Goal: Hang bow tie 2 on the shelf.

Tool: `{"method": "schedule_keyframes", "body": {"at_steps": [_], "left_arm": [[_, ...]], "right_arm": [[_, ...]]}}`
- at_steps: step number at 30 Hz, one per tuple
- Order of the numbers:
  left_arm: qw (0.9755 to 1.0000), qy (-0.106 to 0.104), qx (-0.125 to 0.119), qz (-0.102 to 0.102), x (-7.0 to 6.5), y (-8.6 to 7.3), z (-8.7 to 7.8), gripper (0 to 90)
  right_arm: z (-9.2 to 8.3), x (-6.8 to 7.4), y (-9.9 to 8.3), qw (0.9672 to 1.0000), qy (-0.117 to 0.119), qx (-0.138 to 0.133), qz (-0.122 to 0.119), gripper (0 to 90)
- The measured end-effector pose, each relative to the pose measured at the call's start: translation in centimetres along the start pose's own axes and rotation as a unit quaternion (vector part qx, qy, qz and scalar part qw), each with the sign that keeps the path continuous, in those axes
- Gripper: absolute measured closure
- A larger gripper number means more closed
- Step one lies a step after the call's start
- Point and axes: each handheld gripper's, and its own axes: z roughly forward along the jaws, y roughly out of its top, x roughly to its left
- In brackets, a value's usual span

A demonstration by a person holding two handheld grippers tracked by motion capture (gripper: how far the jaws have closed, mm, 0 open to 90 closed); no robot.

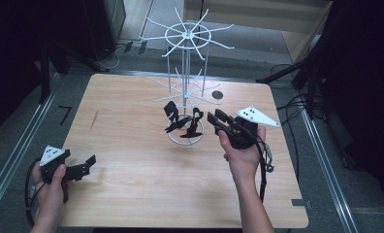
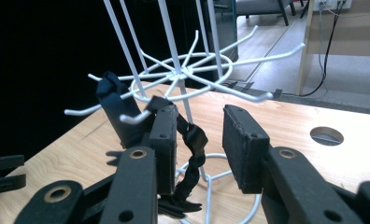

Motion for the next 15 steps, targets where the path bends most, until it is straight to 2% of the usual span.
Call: {"method": "schedule_keyframes", "body": {"at_steps": [8,15], "left_arm": [[1.0000,0.001,0.000,0.001,0.0,0.0,0.0,0.0],[1.0000,0.000,0.001,0.001,0.0,0.0,0.0,0.0]], "right_arm": [[-0.4,-0.8,-1.5,1.0000,-0.008,0.005,-0.002,59.7],[-0.6,-1.3,-2.4,0.9996,-0.023,0.004,-0.019,44.2]]}}
